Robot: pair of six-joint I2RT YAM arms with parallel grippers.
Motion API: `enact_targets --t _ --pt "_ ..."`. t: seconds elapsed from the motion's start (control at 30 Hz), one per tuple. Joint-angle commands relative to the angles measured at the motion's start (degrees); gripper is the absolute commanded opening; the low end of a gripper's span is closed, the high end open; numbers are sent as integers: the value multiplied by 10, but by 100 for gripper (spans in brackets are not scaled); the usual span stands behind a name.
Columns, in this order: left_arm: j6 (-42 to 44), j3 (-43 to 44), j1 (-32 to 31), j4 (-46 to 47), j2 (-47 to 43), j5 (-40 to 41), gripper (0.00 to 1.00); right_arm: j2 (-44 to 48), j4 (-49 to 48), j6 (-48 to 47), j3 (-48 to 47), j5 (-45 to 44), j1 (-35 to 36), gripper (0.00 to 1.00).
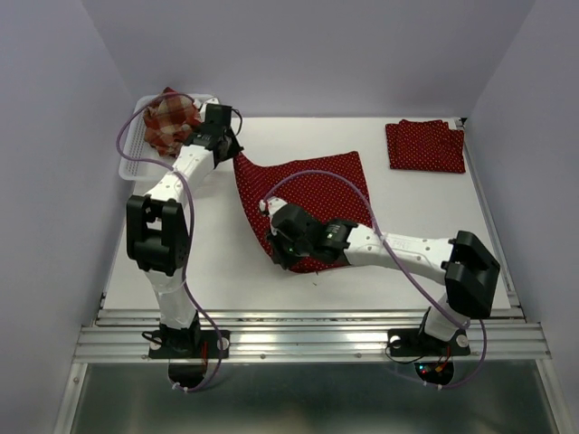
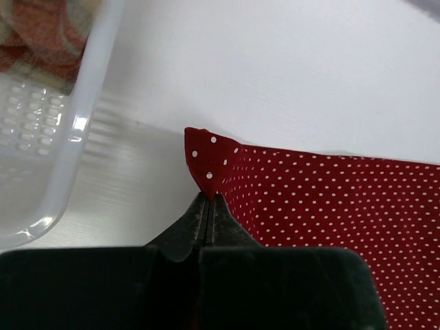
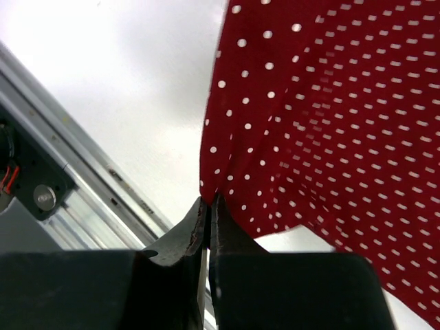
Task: Fold and stack the skirts
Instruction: Fold the skirt
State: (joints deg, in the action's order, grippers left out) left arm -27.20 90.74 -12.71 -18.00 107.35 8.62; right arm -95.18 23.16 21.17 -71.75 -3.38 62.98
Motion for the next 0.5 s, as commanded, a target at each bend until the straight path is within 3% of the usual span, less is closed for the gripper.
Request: enact_targets --t 0.0,0.47 --pt "-5 77 -23 11 -23 11 0 62 -1 10 8 -35 -36 1" --pt "-15 354 -128 -46 130 36 0 177 28 37 85 -36 -122 1"
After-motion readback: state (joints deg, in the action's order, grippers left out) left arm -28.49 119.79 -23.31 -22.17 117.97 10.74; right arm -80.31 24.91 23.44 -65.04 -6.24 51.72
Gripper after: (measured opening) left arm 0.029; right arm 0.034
